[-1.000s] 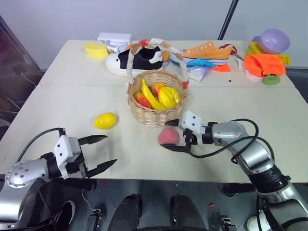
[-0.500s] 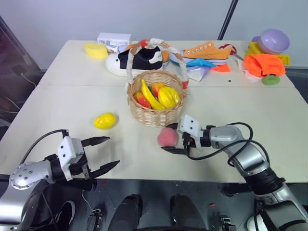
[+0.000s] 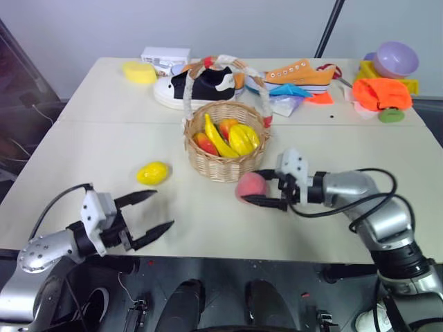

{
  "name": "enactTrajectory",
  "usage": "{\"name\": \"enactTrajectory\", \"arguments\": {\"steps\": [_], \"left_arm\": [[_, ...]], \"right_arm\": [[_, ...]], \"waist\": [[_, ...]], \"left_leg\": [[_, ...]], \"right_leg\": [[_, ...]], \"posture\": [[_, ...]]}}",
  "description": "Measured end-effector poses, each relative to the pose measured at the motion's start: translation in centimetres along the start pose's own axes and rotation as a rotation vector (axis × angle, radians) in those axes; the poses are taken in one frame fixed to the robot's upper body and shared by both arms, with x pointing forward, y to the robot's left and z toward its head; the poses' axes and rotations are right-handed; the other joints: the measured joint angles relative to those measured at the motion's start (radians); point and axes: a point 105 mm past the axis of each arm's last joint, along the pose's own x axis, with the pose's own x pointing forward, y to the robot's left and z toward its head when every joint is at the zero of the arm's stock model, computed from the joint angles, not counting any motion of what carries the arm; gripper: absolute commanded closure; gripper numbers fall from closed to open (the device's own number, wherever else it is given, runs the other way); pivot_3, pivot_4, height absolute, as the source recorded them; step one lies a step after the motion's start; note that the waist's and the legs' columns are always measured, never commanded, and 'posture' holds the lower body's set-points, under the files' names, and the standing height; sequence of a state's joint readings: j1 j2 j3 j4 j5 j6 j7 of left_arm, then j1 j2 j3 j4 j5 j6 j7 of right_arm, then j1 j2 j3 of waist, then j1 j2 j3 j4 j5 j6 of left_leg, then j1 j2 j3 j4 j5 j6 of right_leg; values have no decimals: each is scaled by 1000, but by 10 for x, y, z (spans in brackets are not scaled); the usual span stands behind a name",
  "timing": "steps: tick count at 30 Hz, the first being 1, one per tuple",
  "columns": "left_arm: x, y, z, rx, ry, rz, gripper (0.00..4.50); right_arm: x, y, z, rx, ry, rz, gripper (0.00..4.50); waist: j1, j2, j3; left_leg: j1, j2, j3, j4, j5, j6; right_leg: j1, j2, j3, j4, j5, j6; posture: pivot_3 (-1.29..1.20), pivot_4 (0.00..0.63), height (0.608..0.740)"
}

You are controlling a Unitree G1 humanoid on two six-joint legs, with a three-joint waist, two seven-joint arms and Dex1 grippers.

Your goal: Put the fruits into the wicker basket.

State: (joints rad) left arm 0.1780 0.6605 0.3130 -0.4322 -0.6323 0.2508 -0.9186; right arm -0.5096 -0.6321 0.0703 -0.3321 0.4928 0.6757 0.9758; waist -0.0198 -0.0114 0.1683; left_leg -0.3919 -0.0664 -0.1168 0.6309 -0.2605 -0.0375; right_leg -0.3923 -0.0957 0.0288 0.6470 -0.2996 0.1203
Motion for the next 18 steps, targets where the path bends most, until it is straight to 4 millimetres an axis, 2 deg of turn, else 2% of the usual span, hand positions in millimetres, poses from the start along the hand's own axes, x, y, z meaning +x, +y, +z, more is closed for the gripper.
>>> {"name": "enactTrajectory", "arguments": {"steps": [3, 6, 7, 9, 10, 12, 18], "left_arm": [[0, 15, 14, 22, -53, 79, 0], [1, 24, 14, 15, -63, 120, 0], [2, 25, 13, 13, -62, 126, 0], [6, 24, 11, 11, -63, 125, 0], [6, 24, 10, 16, -56, 128, 0], [7, 25, 10, 41, -48, 135, 0], [5, 29, 7, 53, -37, 184, 0]], "right_arm": [[10, -10, 53, -55, -157, -30, 1739], [32, -25, 81, -102, -256, -121, 1739], [42, -35, 83, -124, -261, -179, 1739], [57, -45, 70, -158, -221, -234, 1739], [65, -48, 62, -157, -203, -244, 868], [75, -54, 48, -162, -175, -265, 55], [66, -62, 41, -231, -161, -303, 55]], "waist": [[0, 0, 0], [2, 0, 0], [2, 0, 0], [6, -1, -1], [7, -1, -1], [6, -1, -1], [3, -1, -1]], "left_leg": [[1, 1, 0, -1, 0, 0], [0, 1, 0, -1, 1, -1], [0, 1, 0, -1, 1, -2], [0, 1, 0, -1, 1, -2], [0, 0, 0, -1, 1, -2], [-1, 0, 0, -1, 1, -2], [-1, 0, 0, -1, 1, -2]], "right_leg": [[0, 1, 0, 0, 0, 0], [-1, 2, 0, 1, 0, 0], [-1, 2, 0, 1, 0, 0], [-3, 3, 0, 1, 0, 0], [-2, 3, 0, 1, 0, 0], [-2, 3, 0, 1, 0, 0], [-3, 3, 0, 1, 0, 0]], "posture": [[0, 150, 740], [0, 150, 740], [0, 150, 740], [0, 150, 740], [0, 150, 740], [0, 150, 740], [0, 150, 740]]}}
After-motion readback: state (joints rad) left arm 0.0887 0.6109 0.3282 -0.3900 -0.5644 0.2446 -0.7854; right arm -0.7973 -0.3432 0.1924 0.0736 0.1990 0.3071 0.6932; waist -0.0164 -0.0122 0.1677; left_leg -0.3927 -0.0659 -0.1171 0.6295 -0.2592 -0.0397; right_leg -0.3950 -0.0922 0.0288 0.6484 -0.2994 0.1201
